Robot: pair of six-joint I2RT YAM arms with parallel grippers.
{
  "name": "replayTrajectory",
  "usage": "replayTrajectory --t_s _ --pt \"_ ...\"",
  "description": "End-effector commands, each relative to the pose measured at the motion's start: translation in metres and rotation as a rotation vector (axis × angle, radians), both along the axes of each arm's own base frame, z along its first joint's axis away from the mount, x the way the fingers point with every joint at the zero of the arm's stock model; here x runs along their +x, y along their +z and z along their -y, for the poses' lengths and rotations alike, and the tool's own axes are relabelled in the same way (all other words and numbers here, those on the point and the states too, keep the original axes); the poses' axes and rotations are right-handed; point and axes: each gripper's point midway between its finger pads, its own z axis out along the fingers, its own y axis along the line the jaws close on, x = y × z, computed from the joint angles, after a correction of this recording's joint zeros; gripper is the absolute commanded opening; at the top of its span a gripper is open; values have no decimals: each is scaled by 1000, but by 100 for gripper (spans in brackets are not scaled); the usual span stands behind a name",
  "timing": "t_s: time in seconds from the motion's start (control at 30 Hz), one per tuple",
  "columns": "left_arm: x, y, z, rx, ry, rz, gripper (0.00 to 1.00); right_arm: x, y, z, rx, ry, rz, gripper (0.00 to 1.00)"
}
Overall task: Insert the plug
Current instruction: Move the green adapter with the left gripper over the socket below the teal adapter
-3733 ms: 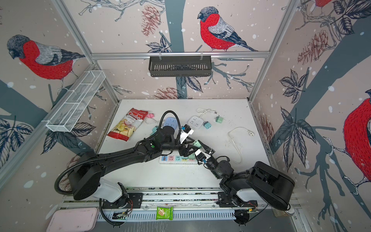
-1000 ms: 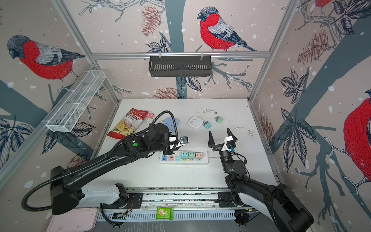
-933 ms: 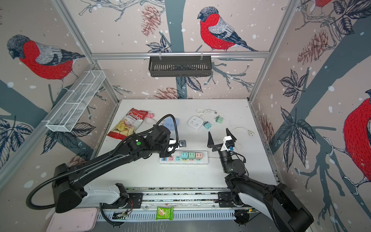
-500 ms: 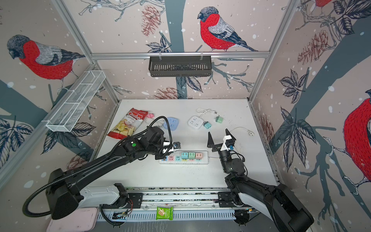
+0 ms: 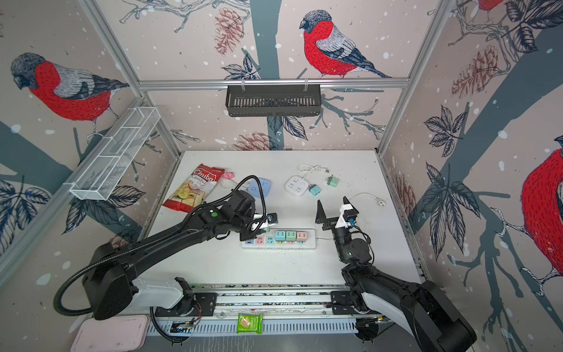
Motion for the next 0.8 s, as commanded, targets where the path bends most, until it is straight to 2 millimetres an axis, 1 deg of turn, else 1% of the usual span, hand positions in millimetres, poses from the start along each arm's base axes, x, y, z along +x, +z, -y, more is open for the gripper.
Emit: replayTrajectory --t_s 0.0,0.27,0.37,0.53,0.77 --pt "2 -2 7 -3 -8 -26 0 -9 -33 5 -34 7 -69 100" --pt "1 -10 12 -3 -15 -71 0 -7 -35 5 -31 12 -76 100" --pt "-3 -15 14 4 -27 -99 0 -7 -34 4 -31 16 -76 100" --pt "-6 -21 11 49 -29 -123 0 -7 -34 4 -31 21 -77 100" --pt "-14 -40 8 135 -40 -154 0 -6 -35 3 -34 26 -79 100"
